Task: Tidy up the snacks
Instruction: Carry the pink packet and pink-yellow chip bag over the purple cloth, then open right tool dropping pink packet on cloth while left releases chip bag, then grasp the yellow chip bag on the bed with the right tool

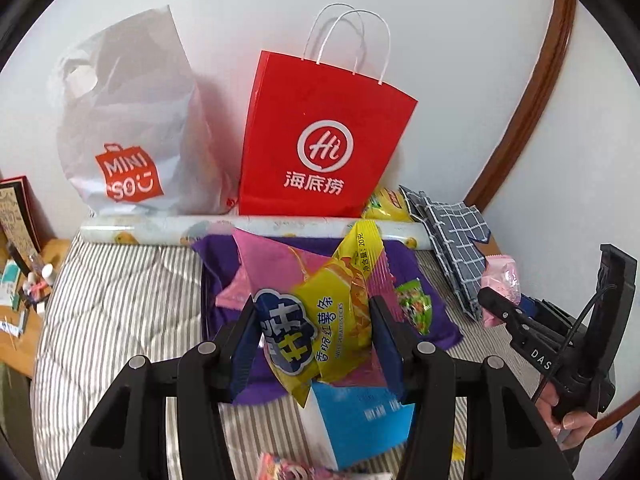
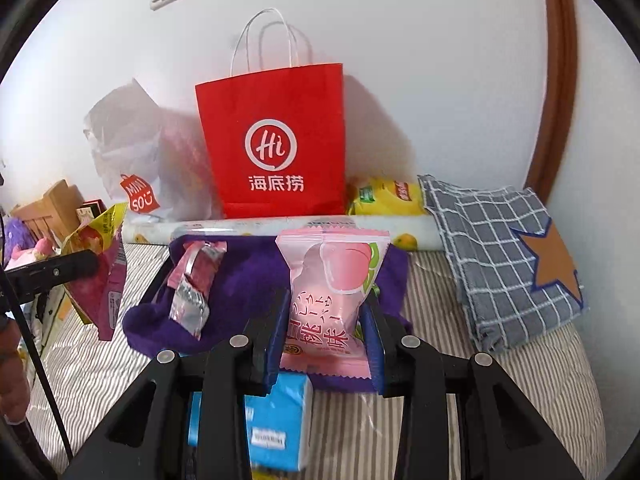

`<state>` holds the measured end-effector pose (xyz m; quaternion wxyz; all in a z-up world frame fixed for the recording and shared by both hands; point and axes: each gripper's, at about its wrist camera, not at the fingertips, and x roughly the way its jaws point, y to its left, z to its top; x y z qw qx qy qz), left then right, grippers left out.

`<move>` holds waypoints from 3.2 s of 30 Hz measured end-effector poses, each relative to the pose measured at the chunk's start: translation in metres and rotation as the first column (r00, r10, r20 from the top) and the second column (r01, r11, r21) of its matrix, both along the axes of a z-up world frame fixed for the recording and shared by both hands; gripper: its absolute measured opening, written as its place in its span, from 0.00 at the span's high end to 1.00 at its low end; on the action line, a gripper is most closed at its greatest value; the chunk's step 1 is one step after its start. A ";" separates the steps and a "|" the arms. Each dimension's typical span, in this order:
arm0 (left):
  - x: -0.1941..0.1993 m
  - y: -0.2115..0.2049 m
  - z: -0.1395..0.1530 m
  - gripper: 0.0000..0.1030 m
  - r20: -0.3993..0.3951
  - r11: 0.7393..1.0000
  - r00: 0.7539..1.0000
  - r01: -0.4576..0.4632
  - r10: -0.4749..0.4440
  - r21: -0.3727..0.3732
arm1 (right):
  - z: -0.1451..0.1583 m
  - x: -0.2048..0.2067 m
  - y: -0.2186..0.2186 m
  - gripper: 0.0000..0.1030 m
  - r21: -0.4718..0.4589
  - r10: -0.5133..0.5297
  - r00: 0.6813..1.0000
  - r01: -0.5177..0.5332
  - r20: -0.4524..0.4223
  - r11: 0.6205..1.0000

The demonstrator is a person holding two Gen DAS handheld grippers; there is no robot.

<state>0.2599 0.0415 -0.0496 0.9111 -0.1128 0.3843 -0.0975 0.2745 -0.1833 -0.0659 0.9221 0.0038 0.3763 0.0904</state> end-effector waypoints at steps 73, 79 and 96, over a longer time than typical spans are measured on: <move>0.045 -0.032 -0.007 0.38 -0.034 0.995 0.995 0.096 -0.094 0.038 | -0.013 -0.031 0.001 0.42 0.051 -0.001 1.000 0.001 0.004 0.999; 0.005 -0.031 -0.013 0.38 -0.074 0.992 0.993 0.097 -0.091 0.084 | -0.018 -0.075 0.000 0.42 0.089 0.026 0.998 -0.021 -0.054 0.996; -0.086 0.041 -0.052 0.33 -0.132 0.999 0.990 -0.043 0.046 0.027 | -0.084 -0.135 0.041 0.35 0.051 0.079 0.989 -0.073 -0.124 0.996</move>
